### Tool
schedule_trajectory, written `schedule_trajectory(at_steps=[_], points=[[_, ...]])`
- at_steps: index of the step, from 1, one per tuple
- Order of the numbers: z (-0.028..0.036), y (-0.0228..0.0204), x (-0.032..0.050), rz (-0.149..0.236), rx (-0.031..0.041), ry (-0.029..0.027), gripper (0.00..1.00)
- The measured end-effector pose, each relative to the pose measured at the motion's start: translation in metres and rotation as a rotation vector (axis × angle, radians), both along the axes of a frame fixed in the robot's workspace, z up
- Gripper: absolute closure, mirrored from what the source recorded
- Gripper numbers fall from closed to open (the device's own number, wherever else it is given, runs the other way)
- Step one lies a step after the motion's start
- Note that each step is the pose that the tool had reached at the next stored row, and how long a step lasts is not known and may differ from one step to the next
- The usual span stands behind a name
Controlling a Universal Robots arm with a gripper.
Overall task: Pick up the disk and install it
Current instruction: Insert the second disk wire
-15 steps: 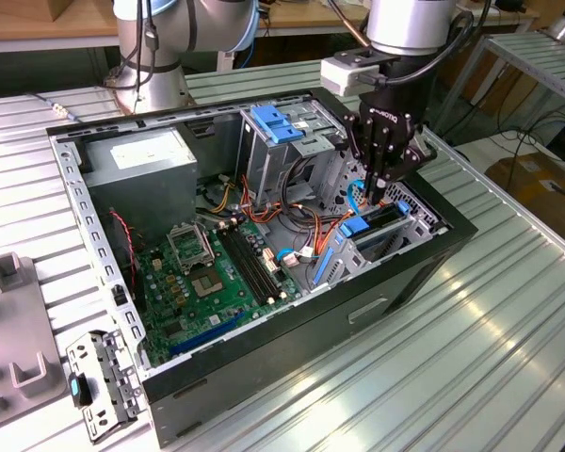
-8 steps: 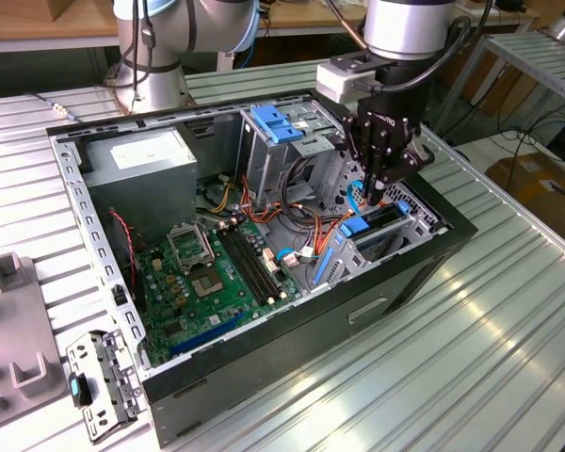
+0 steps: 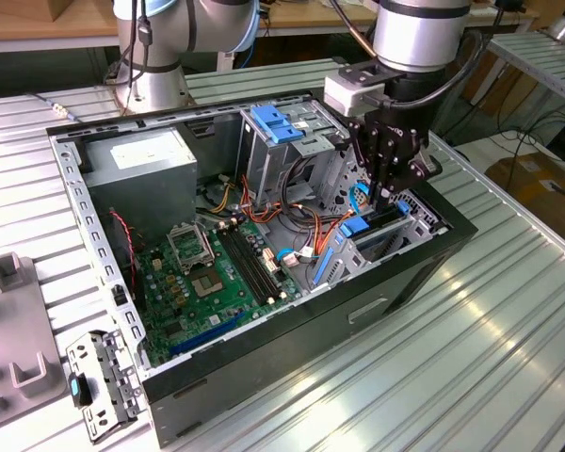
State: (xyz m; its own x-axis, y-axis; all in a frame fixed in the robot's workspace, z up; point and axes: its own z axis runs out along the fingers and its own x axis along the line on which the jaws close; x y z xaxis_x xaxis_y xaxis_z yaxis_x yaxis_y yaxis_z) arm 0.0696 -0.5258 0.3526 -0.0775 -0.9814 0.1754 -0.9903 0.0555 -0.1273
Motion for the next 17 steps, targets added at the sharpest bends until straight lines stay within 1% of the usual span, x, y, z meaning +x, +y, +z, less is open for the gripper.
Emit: schedule_trajectory(at_steps=[1, 3, 5, 6, 7, 17], points=[[-0.0004, -0.0012, -0.0005, 0.000, 0.0063, -0.0020, 0.84], [-0.0009, -0.0020, -0.0006, 0.000, 0.0102, -0.0024, 0.84], [-0.0014, -0.0026, -0.0007, 0.000, 0.0166, -0.0032, 0.84], [-0.0020, -0.0039, -0.0007, 0.000, 0.0215, -0.0046, 0.84], [-0.0022, -0.0039, -0.0006, 0.000, 0.0226, -0.0053, 0.84], [-0.0022, -0.0040, -0.0006, 0.000, 0.0237, -0.0065, 0.84]])
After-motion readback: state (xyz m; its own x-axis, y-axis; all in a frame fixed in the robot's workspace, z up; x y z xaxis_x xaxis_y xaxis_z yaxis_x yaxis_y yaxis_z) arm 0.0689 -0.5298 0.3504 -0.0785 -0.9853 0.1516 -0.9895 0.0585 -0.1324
